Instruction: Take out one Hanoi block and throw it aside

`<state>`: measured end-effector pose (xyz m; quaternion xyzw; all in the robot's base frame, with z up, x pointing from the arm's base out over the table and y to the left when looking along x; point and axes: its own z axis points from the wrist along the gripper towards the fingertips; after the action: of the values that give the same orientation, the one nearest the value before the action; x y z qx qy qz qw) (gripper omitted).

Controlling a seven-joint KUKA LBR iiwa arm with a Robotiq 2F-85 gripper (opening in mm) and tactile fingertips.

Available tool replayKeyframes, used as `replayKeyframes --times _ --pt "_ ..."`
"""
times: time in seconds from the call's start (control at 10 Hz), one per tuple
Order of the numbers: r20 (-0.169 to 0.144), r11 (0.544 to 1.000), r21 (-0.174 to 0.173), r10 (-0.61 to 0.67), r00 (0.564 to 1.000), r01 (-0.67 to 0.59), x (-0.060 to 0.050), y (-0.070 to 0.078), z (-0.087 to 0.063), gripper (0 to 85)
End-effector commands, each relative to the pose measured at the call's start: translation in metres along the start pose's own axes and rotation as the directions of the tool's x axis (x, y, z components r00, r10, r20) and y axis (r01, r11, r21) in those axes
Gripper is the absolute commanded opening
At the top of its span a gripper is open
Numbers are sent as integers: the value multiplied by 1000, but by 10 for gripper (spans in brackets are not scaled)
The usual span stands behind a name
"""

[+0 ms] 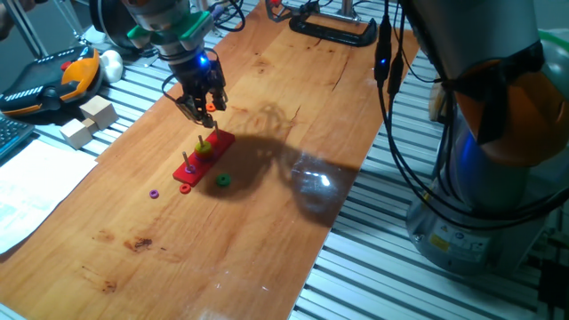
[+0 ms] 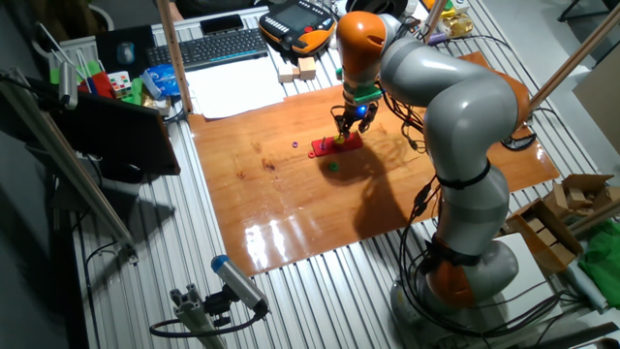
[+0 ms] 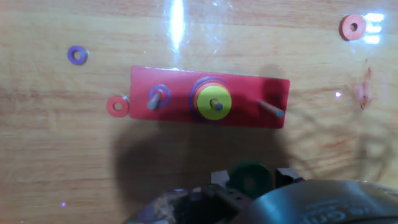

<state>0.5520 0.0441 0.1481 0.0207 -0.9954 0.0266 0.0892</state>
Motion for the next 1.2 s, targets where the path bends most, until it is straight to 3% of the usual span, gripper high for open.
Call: replayKeyframes --times 0.0,0.3,0.5,0.6,0.8,1.1 --pt "0 1000 -3 0 1000 0 -1 0 0 480" --pt "21 1000 -11 -16 1000 16 1 -2 -2 370" --pt "46 999 3 -51 998 51 -1 -6 -5 250" --pt "51 997 -2 -74 996 75 -2 -11 -9 143" --pt "50 992 -10 -126 991 127 -3 -19 -14 7" --pt "69 989 -4 -144 987 145 -4 -20 -14 7"
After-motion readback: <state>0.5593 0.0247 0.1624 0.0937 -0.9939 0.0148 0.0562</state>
